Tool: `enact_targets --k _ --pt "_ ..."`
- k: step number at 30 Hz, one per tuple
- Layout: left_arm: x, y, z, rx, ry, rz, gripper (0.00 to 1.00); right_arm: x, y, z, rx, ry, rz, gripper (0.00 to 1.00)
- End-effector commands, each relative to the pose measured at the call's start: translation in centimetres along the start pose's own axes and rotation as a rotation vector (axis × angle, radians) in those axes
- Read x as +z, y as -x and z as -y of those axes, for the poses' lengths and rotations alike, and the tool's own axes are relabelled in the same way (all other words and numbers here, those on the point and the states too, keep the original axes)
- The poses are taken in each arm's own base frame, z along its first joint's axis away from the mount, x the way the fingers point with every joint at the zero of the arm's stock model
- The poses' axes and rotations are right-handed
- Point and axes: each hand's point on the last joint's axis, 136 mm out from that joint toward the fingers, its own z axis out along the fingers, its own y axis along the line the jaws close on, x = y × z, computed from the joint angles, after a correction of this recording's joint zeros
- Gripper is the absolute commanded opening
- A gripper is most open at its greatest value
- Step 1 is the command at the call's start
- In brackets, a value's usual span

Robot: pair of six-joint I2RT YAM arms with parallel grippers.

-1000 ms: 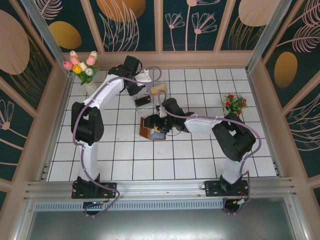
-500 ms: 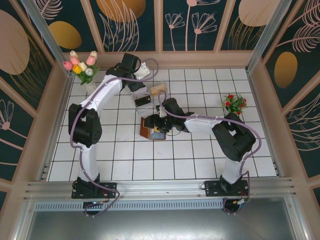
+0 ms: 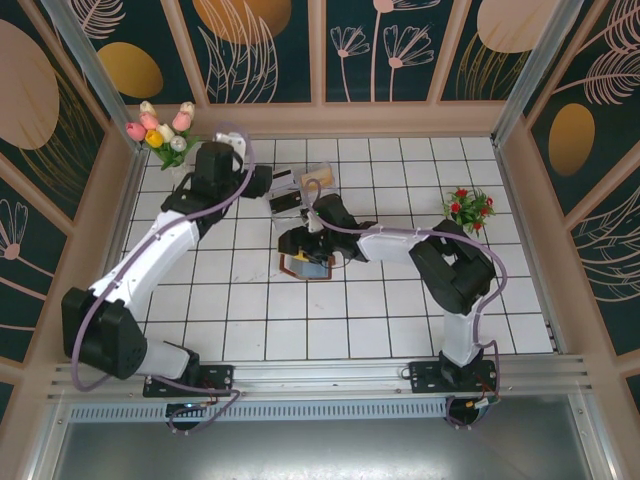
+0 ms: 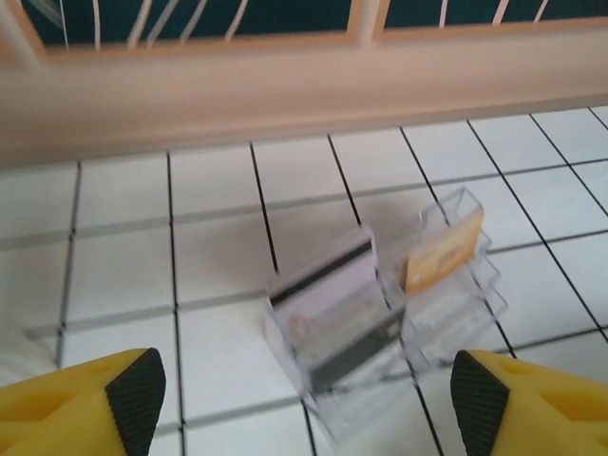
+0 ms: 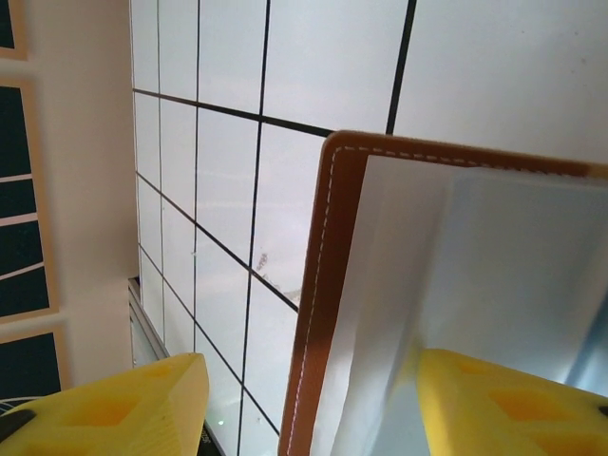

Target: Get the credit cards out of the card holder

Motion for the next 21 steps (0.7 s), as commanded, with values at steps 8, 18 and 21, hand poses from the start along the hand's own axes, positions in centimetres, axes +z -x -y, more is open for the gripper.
enact_targets --k 8,18,21 --pt "-3.1 -5.2 -0.9 -0.421 -0.056 0.056 0.97 2.1 0.4 1.0 0.007 -0.019 -0.009 0.60" --pt "-2.4 -10.5 1.3 -0.510 -0.176 -0.138 0.98 2.5 1.6 1.9 0.030 -0.056 0.004 0.60" --pt "-1.8 -12.1 2.3 -0.509 -0.220 -0.212 0.98 2.5 2.3 1.9 0.030 -0.055 0.010 0.59"
